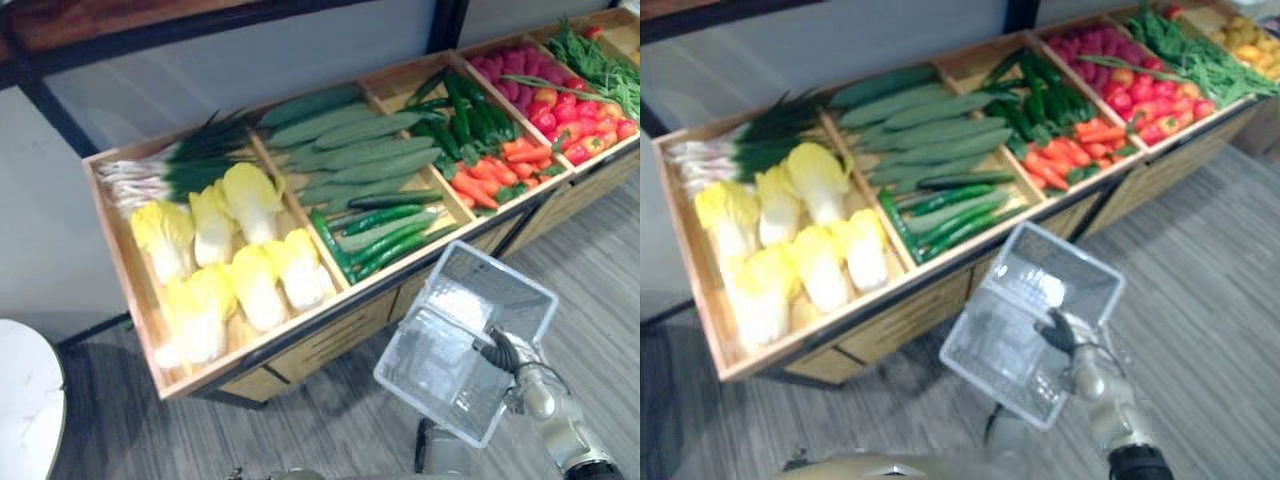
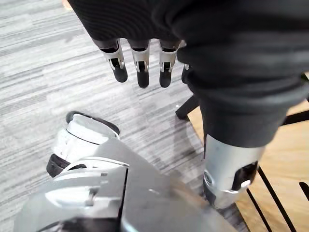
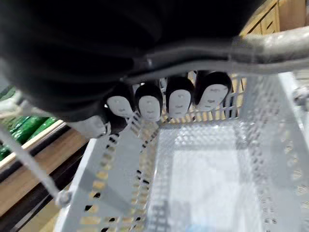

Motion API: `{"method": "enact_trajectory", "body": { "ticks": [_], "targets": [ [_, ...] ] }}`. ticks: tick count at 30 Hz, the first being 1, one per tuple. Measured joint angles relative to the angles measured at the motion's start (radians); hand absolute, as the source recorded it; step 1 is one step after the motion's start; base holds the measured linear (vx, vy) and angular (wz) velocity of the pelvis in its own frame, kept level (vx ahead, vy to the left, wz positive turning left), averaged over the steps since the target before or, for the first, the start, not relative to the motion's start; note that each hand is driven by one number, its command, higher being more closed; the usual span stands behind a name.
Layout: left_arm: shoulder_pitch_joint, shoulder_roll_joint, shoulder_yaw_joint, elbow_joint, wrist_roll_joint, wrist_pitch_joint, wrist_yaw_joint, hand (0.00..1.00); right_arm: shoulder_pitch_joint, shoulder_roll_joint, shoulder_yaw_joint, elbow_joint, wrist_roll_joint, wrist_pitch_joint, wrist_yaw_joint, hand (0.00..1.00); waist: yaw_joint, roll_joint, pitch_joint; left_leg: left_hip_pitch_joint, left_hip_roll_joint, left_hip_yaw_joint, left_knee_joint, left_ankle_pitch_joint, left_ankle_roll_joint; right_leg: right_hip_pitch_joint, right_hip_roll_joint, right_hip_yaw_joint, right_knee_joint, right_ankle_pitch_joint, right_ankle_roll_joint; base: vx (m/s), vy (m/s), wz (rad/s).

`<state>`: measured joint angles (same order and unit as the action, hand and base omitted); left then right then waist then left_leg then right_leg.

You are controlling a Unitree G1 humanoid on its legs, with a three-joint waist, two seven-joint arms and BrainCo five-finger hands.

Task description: Pick vegetable in the basket

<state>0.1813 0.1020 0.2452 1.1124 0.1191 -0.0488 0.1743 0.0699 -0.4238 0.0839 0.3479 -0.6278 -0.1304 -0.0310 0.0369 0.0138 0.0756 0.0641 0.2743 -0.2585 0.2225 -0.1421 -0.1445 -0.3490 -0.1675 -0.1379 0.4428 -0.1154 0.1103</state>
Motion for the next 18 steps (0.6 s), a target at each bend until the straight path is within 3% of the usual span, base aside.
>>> {"method": "enact_trajectory", "body": {
  "ticks": [1,2,3,4,5,7,8,10,13,18],
  "targets": [
    [-0.004,0.0,0.001,-0.002,0.0,-0.001,0.001,0.0,-0.004,0.0,0.004,0.001,0.0,0.0,0.0,1.0,-0.007,-0.001,0.001,-0.032,0.004,0.002,0.028,0.035,0.006,0.008,-0.001,-0.025,-0.003,-0.006,-0.01,0.39,-0.485,0.97],
    [-0.016,-0.004,0.008,-0.003,-0.023,-0.006,0.006,0.0,-0.002,-0.001,0.003,0.002,0.002,0.001,0.003,1.0,-0.013,-0.012,0.006,-0.085,0.012,0.043,0.076,0.141,0.029,0.045,-0.009,-0.082,-0.02,-0.018,-0.031,0.24,-0.323,0.94],
    [-0.02,-0.003,0.012,-0.003,-0.033,-0.006,0.008,0.0,0.004,-0.002,0.003,0.002,0.004,0.001,0.004,1.0,-0.014,-0.015,0.009,-0.096,0.02,0.081,0.084,0.187,0.037,0.073,-0.012,-0.105,-0.033,-0.023,-0.039,0.34,-0.451,1.2],
    [-0.023,-0.001,0.017,-0.007,-0.038,-0.006,0.01,0.0,0.016,-0.002,0.002,0.002,0.014,0.004,0.004,1.0,-0.014,-0.028,0.016,-0.096,0.038,0.186,0.08,0.265,0.056,0.134,-0.02,-0.151,-0.067,-0.03,-0.052,0.27,-0.349,1.2],
    [-0.031,-0.004,0.015,-0.011,-0.038,-0.007,0.016,0.0,0.033,-0.001,-0.01,-0.001,0.02,0.014,-0.001,1.0,-0.013,-0.043,0.025,-0.106,0.04,0.351,0.115,0.224,0.048,0.199,-0.04,-0.197,-0.111,-0.035,-0.06,0.29,-0.383,1.16],
    [-0.031,-0.009,0.01,-0.025,-0.037,-0.004,0.017,0.0,0.053,-0.001,-0.031,-0.001,0.03,0.02,-0.012,1.0,-0.023,-0.04,0.025,-0.124,0.024,0.468,0.136,0.162,0.032,0.243,-0.046,-0.233,-0.153,-0.035,-0.06,0.1,-0.124,0.8],
    [-0.026,-0.017,0.0,-0.035,-0.036,-0.001,0.018,0.0,0.069,-0.002,-0.047,-0.001,0.04,0.025,-0.017,1.0,-0.034,-0.031,0.028,-0.134,-0.008,0.552,0.124,0.126,0.024,0.27,-0.045,-0.264,-0.184,-0.035,-0.059,0.05,-0.039,0.57],
    [-0.024,-0.021,-0.006,-0.038,-0.028,0.013,0.018,0.0,0.092,0.005,-0.068,-0.001,0.04,0.029,-0.028,1.0,-0.038,-0.014,0.023,-0.142,-0.044,0.666,0.053,0.131,0.032,0.271,-0.024,-0.289,-0.201,-0.032,-0.055,0.03,-0.009,0.41],
    [-0.027,-0.028,-0.004,-0.039,-0.014,0.017,0.019,0.0,0.111,0.008,-0.087,-0.006,0.04,0.03,-0.033,1.0,-0.035,0.005,0.018,-0.085,-0.066,0.698,-0.123,0.137,0.027,0.265,0.009,-0.295,-0.27,0.014,-0.045,-0.01,0.071,0.11],
    [-0.03,-0.027,-0.003,-0.04,0.012,0.017,0.018,0.0,0.109,0.038,-0.124,0.025,0.039,0.028,-0.038,1.0,-0.035,0.009,0.021,-0.071,-0.093,0.712,-0.199,0.148,0.036,0.287,0.022,-0.298,-0.365,0.088,-0.03,-0.07,0.09,0.01]
  ]
}}
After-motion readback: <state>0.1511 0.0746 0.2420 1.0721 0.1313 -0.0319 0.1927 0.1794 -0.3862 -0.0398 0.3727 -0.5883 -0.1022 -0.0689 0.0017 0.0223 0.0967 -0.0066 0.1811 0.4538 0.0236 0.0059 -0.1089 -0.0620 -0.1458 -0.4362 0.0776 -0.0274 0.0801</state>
